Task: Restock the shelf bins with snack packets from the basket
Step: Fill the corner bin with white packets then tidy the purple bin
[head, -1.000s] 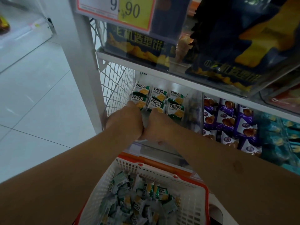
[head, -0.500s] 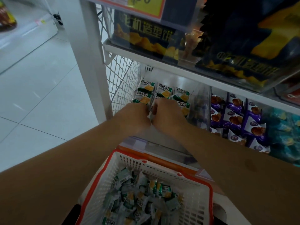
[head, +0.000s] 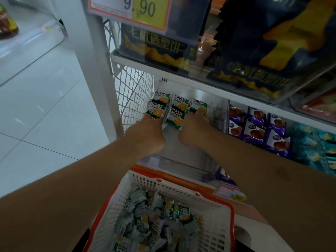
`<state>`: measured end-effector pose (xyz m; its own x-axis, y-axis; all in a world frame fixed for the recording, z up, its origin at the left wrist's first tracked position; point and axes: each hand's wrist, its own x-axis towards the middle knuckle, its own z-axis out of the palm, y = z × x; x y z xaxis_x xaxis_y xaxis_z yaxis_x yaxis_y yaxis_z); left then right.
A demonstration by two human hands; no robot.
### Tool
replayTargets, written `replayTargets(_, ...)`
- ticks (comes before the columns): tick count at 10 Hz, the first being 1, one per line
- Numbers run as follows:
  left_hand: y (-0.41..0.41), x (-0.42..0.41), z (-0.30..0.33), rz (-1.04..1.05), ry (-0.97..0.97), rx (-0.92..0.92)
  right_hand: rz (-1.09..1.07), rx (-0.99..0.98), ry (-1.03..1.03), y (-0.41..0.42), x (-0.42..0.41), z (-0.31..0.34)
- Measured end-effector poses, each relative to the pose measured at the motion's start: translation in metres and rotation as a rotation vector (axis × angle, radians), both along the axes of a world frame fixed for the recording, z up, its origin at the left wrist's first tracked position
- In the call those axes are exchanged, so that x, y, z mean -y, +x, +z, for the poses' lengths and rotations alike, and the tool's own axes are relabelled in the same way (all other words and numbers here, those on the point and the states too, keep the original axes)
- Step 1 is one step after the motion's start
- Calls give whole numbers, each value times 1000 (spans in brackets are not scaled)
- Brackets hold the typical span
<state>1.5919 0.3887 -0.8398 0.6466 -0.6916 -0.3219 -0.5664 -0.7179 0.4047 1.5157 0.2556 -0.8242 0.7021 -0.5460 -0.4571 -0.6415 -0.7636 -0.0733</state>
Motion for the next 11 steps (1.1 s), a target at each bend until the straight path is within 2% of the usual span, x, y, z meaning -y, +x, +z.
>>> replayTargets(1,-7,-5,4,38,-92,25,55,154,1,-11,-5,10)
replayTargets(2,-27,-17,21,113,-274,120,-8,426,68,-36,-25,34)
replayTargets(3,-66,-45,40,140,-533,60,-24,579,309,-77,-61,54)
replayTargets(4,-111,-86,28,193,-570,-134,-39,477,430,-121,-91,40)
replayTargets(5,-138,-116,-16,259,-351,-227,-119,248,427,-155,-107,-21)
replayTargets(6,-151,-139,-68,242,-27,-340,-193,11,465,-186,-117,-92)
replayTargets(7,-153,-155,-125,158,318,-373,-347,-110,601,-201,-124,-150)
replayTargets(8,-156,-158,-185,162,473,-441,-390,-177,651,-200,-131,-208)
replayTargets(9,-163,-152,-239,95,509,-397,-353,-146,714,-199,-145,-262)
replayTargets(10,-165,-153,-271,59,513,-351,-282,-79,612,-198,-157,-293)
replayTargets(11,-165,-160,-290,59,494,-311,-212,-108,533,-197,-166,-319)
